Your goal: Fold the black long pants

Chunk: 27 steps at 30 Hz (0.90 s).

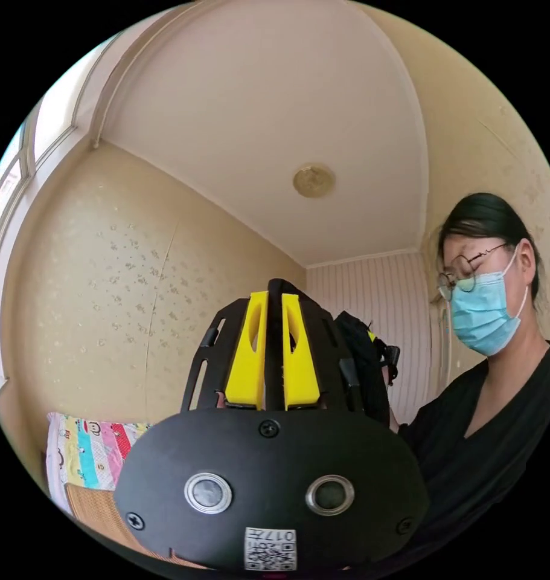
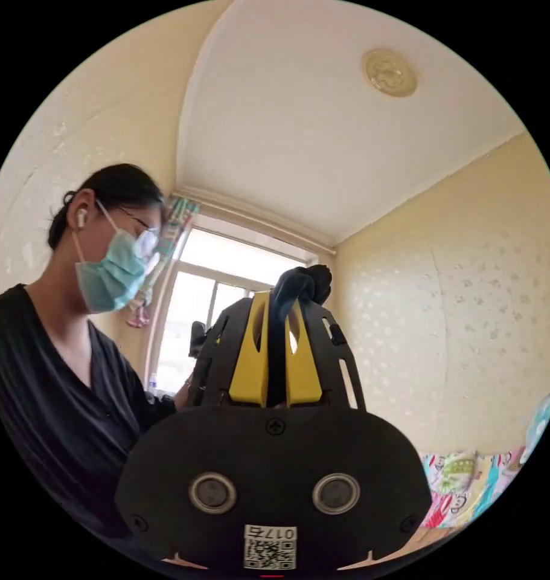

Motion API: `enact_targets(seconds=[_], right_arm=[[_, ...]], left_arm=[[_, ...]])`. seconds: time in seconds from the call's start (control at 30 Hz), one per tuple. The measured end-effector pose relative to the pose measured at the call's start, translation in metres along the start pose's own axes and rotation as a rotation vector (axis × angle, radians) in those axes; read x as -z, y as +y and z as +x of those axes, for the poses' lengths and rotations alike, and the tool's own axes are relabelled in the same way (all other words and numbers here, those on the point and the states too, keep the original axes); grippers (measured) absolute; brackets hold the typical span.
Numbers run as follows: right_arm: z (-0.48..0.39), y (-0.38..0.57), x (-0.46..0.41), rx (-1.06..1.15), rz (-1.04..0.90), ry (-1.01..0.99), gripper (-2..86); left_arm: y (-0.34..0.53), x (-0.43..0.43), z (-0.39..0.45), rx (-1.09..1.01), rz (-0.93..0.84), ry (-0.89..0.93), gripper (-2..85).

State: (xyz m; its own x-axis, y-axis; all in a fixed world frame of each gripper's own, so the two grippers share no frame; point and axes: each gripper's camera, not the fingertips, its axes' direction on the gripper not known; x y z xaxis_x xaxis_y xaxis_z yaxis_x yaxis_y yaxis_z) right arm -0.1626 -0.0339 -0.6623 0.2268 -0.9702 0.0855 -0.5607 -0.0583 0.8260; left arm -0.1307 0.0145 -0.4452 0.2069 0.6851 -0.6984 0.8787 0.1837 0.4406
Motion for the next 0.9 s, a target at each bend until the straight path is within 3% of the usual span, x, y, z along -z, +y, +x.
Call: enact_targets(seconds=[0.07, 0.2, 0.3, 0.5, 0.6, 0.67, 0.73, 0.9], right_arm=[[0.079, 0.004, -0.055, -0.127, -0.14, 0.145, 1.1], [0.208, 0.035, -0.156, -0.186, -0.338, 0.479, 3.1], [0.317, 0.098, -0.194, -0.462, -0.624, 0.674, 6.3], [0.371, 0.29, -0.099, -0.678, -1.015, 0.77, 5.1], [0.355, 0.423, -0.023, -0.855, -1.345, 0.692, 3.0], [0.319, 0.51, 0.042, -1.04, -1.549, 0.645, 1.8], [0.287, 0.55, 0.084, -1.153, -1.613, 0.604, 1.2], [0.232, 0.59, 0.148, -1.34, -1.761, 0.476, 0.5]], left_arm=[[-0.027, -0.055, -0.061, 0.087, -0.122, -0.026, 1.0], [-0.049, -0.22, -0.211, 0.09, -0.508, -0.457, -0.2], [0.004, -0.266, -0.331, 0.236, -0.778, -0.698, -0.3], [0.236, -0.192, -0.461, 0.479, -1.222, -0.721, 0.0], [0.385, -0.11, -0.492, 0.788, -1.503, -0.704, 0.0], [0.447, -0.051, -0.493, 1.047, -1.515, -0.665, -0.1], [0.499, 0.016, -0.483, 1.299, -1.473, -0.6, -0.1], [0.528, 0.089, -0.474, 1.482, -1.608, -0.59, -0.2]])
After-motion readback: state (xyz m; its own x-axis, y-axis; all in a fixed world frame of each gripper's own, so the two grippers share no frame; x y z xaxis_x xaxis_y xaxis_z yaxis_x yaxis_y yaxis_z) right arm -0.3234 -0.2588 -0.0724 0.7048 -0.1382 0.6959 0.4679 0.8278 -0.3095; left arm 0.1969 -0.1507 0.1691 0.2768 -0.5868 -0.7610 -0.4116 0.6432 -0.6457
